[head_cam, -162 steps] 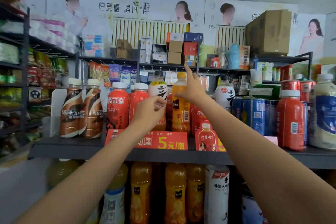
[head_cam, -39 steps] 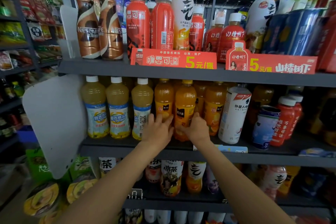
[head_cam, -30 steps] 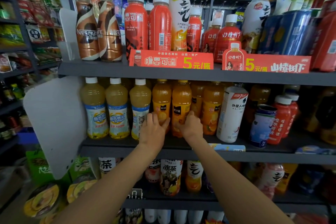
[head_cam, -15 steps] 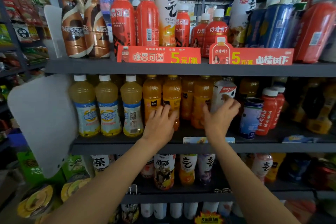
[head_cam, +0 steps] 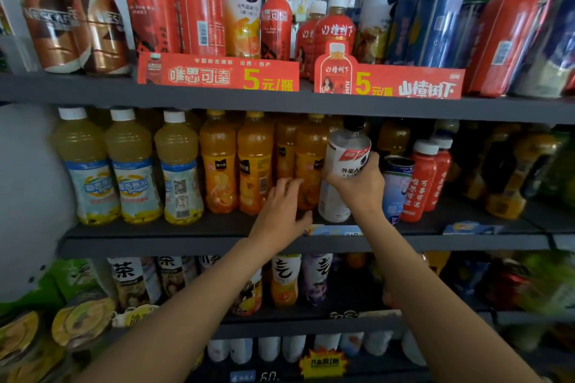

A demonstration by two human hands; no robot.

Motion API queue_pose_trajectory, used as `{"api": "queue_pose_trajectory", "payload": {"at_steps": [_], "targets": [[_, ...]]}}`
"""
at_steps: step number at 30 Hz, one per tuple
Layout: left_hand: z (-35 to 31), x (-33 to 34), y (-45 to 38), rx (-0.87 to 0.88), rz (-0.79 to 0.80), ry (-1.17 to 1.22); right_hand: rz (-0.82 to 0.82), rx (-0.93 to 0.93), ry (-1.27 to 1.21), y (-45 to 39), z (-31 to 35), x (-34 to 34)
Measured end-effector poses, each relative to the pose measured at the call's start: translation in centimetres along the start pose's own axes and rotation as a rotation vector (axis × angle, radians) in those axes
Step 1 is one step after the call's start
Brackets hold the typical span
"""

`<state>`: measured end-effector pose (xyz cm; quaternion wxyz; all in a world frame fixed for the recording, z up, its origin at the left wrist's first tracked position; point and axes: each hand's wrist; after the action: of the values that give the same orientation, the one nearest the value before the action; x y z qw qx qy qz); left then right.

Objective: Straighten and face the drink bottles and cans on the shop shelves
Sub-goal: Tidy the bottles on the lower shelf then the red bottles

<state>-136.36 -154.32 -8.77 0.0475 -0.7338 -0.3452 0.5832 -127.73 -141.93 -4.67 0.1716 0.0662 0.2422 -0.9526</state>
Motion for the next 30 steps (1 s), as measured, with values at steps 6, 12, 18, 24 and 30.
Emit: {"api": "queue_pose_trajectory", "payload": {"at_steps": [6, 12, 18, 24, 30], "targets": [[-2.2, -0.3, 1.4, 0.033, -0.087, 0.277, 0.054, -0.370, -0.151, 5.0, 1.5, -3.3], [-3.5, -0.8, 5.8, -0.015, -0.011, 0.391, 0.021, -0.391, -0.083, 11.1, 5.1, -3.8], [-0.6, 1.1, 15.4, -0.136, 0.284, 0.309, 0.481, 0.029, -0.083, 17.2, 1.4, -5.6], [2.8, 7.9, 20.5, -0.191, 0.650, 0.058, 0.598, 0.385, -0.004, 22.3, -8.3, -4.6], [2.1, 12.5, 19.4, -0.223, 0.704, 0.122, 0.489, 0.433, 0.118, 21.5, -11.1, -4.9]]}}
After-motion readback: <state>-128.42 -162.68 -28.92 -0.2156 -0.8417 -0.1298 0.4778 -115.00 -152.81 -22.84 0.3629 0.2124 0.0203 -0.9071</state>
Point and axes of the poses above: each hand's wrist, its own y-axis away from the middle knuckle, its own x-axis out of the palm, z = x × y, and after that the axes turned 9 degrees about -y, right-handed
